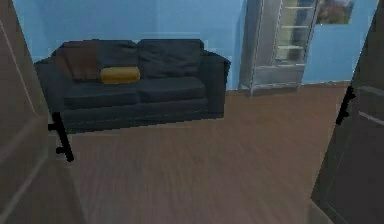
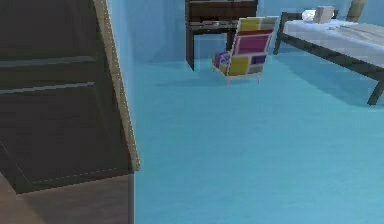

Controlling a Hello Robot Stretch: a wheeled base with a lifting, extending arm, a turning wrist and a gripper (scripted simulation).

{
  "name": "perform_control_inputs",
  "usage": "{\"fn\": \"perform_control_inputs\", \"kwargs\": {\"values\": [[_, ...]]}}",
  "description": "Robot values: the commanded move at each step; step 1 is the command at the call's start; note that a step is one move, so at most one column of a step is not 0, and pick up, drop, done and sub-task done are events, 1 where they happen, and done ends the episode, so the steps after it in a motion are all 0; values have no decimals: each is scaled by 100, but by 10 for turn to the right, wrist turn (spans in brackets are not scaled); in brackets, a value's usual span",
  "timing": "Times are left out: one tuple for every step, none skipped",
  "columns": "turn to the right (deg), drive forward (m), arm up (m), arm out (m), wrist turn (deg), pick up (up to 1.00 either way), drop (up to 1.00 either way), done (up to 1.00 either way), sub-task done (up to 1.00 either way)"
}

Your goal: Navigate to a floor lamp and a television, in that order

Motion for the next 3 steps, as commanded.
{"fn": "perform_control_inputs", "kwargs": {"values": [[450, 0, 0, 0, 0, 0, 0, 0, 0], [450, 0, 0, 0, 0, 0, 0, 0, 0], [300, 0, 0, 0, 0, 0, 0, 0, 0]]}}
